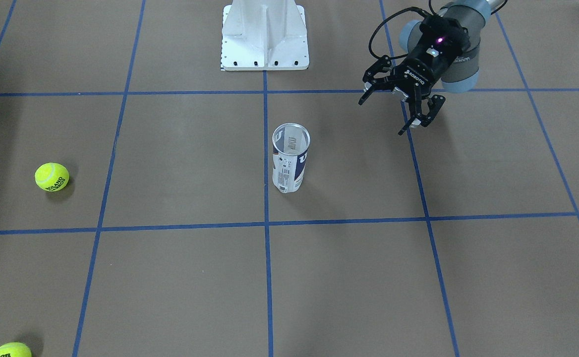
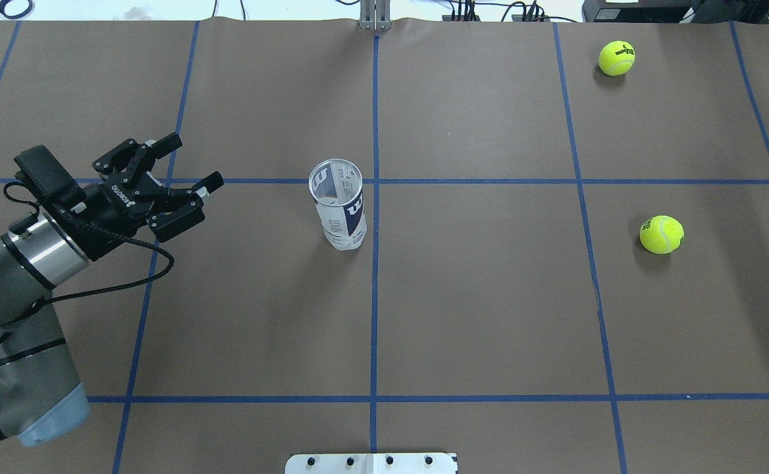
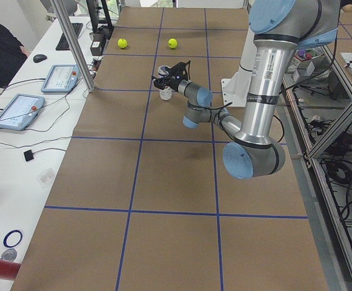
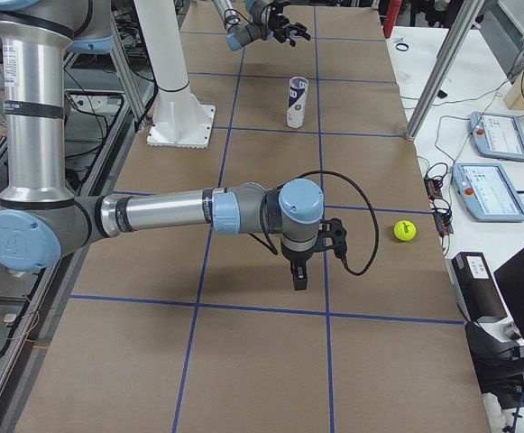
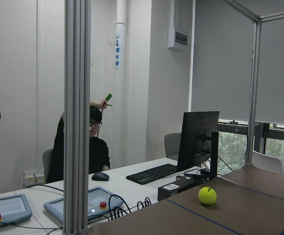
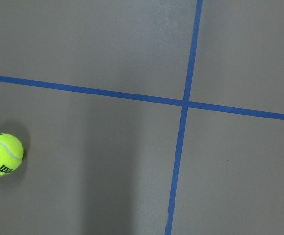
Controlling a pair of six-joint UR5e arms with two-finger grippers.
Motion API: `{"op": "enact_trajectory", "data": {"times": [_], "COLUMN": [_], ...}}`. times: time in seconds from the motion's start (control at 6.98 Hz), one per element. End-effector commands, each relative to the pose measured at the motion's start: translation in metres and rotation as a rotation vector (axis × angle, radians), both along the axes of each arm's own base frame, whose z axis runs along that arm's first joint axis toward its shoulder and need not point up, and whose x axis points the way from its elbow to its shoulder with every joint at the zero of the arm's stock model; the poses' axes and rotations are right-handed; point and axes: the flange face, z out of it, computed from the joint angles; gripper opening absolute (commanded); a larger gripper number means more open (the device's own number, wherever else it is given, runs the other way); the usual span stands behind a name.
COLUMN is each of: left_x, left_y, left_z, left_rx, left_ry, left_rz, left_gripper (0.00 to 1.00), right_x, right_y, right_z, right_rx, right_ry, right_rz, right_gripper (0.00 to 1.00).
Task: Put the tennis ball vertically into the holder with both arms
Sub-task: 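Set the can upright on the table, open and withdraw the left gripper, then reach the right gripper to the nearer yellow tennis ball and grasp it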
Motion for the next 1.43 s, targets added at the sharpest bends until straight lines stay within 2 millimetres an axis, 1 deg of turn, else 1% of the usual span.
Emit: {"op": "enact_trajectory", "data": {"times": [0.0, 0.14, 0.29, 0.43, 0.57, 0.72, 0.86, 1.0, 1.15, 1.29], "left_x": [0.025, 0.030, 0.033, 0.033, 0.035, 0.035, 0.035, 0.035, 0.036, 0.036], "left_y": [0.010, 0.010, 0.010, 0.009, 0.009, 0.009, 0.009, 0.009, 0.008, 0.008], "left_z": [0.032, 0.035, 0.035, 0.036, 0.038, 0.037, 0.038, 0.038, 0.039, 0.039], "left_rx": [-0.154, -0.174, -0.176, -0.178, -0.181, -0.179, -0.181, -0.182, -0.190, -0.189], "left_ry": [-0.159, -0.186, -0.189, -0.191, -0.195, -0.192, -0.196, -0.196, -0.207, -0.208], "left_rz": [0.234, 0.240, 0.243, 0.241, 0.243, 0.241, 0.243, 0.243, 0.242, 0.242], "left_gripper": [0.99, 0.99, 0.99, 0.99, 0.99, 0.99, 0.99, 0.99, 0.99, 0.99], "right_x": [-0.011, -0.029, -0.060, -0.106, -0.166, -0.224, -0.263, -0.280, -0.293, -0.313], "right_y": [-0.006, -0.009, -0.011, -0.015, -0.014, -0.008, -0.008, -0.010, -0.021, -0.021], "right_z": [-0.007, -0.010, -0.027, -0.051, -0.070, -0.079, -0.081, -0.075, -0.080, -0.073], "right_rx": [-0.022, -0.022, -0.045, -0.067, -0.059, -0.072, -0.049, -0.042, -0.031, -0.041], "right_ry": [-0.011, -0.006, -0.030, -0.059, -0.082, -0.065, -0.036, 0.000, 0.002, 0.015], "right_rz": [0.021, -0.009, -0.009, 0.051, 0.107, 0.112, 0.080, 0.087, 0.080, 0.053], "right_gripper": [0.99, 0.99, 0.99, 0.99, 0.99, 0.99, 0.99, 0.99, 0.99, 0.99]}}
